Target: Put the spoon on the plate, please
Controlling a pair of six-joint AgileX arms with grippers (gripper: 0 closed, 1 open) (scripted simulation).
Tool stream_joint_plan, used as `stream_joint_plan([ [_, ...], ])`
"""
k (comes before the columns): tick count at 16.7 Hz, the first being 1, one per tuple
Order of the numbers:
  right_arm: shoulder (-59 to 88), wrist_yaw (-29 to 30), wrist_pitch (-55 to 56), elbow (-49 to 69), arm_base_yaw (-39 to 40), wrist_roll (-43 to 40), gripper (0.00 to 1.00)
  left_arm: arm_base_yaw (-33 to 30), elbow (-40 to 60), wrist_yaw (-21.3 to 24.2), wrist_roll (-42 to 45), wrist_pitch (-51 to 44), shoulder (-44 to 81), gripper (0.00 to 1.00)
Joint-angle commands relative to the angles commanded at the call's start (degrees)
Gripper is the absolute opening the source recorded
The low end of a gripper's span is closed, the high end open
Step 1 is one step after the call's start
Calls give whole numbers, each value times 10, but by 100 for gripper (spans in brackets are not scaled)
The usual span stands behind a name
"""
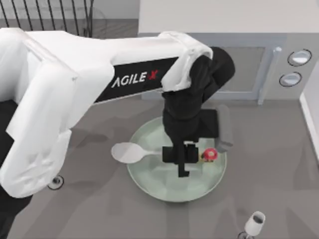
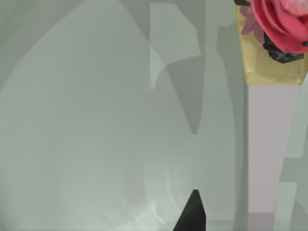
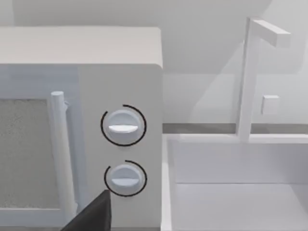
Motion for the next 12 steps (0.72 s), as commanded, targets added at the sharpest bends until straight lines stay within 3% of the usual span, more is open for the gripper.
stream_joint_plan([
  [12,0,0,0,0,0,0,100,0,0,0,0,0,0,90],
])
